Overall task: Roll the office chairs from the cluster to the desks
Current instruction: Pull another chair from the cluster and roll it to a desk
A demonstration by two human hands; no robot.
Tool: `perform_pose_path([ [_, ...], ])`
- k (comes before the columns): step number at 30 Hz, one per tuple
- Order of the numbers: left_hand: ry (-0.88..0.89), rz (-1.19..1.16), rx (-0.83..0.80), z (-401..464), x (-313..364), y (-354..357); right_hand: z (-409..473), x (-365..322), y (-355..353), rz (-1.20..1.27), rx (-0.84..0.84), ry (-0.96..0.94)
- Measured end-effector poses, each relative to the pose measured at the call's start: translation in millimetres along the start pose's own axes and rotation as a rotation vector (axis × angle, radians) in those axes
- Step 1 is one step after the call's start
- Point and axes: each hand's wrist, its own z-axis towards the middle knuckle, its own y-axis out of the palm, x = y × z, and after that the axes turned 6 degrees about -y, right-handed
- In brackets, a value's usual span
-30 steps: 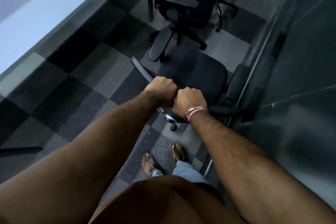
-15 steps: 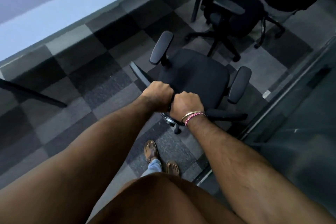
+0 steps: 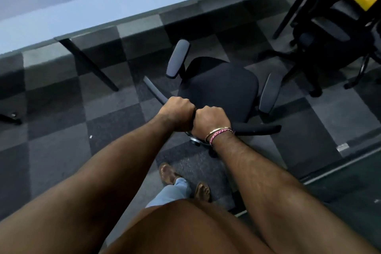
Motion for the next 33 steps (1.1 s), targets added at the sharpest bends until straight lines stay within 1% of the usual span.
perform_pose_path([
  [2,-0.037,-0.004,0.005,-9,-20,8,14,-17,-3,-0.020,-0.001,-0.048],
  [8,-0.153,-0.027,-0.055,-34,-87,33,62,-77,-11,-0.069,-0.017,-0.160],
  [12,-0.226,-0.079,-0.036,-60,-137,54,94,-126,-13,-0.109,-0.031,-0.236],
  [19,-0.382,-0.173,-0.039,-107,-194,85,135,-195,-18,-0.190,-0.063,-0.399],
  [25,-0.548,-0.241,-0.062,-147,-229,111,159,-249,-20,-0.228,-0.071,-0.565],
  [33,-0.783,-0.340,-0.093,-184,-252,134,186,-300,-26,-0.294,-0.064,-0.820],
])
